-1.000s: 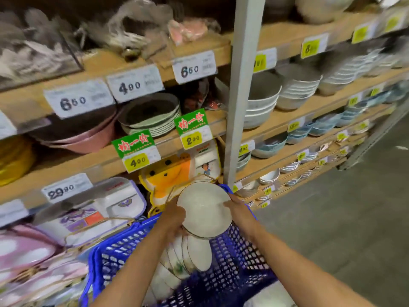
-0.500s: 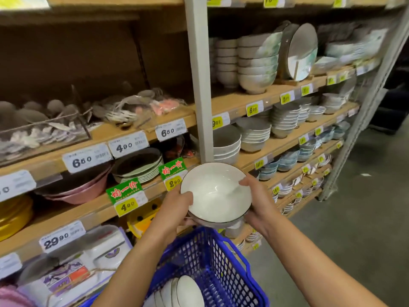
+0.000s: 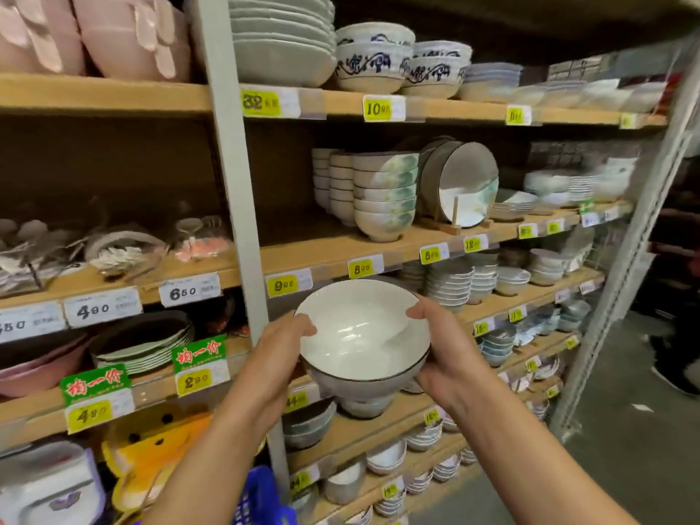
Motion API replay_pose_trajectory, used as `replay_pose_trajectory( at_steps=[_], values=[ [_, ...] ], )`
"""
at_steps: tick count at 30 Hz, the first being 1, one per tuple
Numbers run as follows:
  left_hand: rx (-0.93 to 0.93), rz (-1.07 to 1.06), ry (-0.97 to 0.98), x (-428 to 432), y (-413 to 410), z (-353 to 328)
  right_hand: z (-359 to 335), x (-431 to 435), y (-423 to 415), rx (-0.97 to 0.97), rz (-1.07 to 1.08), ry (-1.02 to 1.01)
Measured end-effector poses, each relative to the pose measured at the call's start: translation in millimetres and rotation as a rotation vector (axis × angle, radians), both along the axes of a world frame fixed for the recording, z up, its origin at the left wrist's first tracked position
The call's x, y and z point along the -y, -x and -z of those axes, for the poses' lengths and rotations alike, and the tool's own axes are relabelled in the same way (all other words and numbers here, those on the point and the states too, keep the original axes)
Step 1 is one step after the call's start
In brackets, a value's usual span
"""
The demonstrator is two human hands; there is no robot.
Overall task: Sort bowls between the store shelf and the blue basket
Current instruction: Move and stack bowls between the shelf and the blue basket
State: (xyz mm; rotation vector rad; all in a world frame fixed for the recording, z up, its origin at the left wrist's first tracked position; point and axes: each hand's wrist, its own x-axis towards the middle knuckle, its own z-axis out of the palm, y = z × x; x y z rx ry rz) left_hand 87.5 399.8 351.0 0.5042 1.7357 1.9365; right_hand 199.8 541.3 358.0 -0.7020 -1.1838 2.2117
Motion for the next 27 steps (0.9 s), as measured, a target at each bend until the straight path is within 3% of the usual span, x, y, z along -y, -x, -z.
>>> replay_pose_trajectory(
  at_steps=[11,20,27],
  values=[
    [0.128,-0.06,-0.202,-72.3,-16.3,-37.1,-46.4,-82.1,3.5,-0.015,-0.107,0.004],
    [0.1,-0.19,-0.27,-100.5,50.8,-64.1,-67.9,-111.1,87.0,-0.02,-0.221,0.039],
    [0.207,-0.337,-0.412,-130.6,107.0,-64.7,-71.5,-130.2,164.1,-0.038,-0.24,-0.003]
  ],
)
